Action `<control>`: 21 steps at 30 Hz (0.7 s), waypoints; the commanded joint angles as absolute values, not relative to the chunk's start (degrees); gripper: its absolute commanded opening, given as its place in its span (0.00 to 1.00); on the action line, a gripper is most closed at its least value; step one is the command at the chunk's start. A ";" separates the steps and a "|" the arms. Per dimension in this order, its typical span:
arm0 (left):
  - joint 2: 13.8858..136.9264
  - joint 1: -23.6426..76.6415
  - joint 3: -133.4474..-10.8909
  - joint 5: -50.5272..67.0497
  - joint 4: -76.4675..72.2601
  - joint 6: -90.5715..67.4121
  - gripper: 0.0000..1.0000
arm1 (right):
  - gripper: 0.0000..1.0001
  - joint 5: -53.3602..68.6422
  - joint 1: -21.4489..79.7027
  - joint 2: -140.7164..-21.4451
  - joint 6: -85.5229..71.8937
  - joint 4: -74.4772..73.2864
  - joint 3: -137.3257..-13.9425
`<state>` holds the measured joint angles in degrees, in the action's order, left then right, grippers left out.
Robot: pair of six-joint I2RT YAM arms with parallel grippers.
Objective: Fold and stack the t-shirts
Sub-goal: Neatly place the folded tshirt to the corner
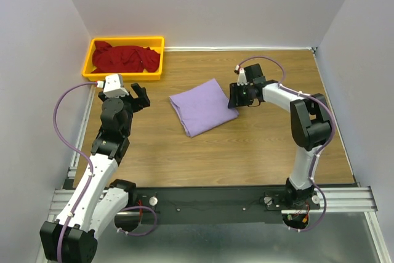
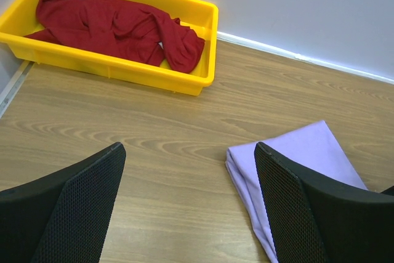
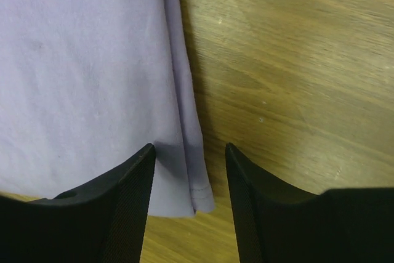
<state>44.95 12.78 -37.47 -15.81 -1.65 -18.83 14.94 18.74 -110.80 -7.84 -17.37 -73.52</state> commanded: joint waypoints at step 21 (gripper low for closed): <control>45.62 13.45 -36.74 -15.56 -3.78 -17.93 0.92 | 0.48 -20.74 7.03 -114.87 7.12 -20.47 -88.06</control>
<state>45.30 13.23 -37.47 -15.79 -2.28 -18.44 -6.50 7.31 -115.13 3.73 -19.35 -83.33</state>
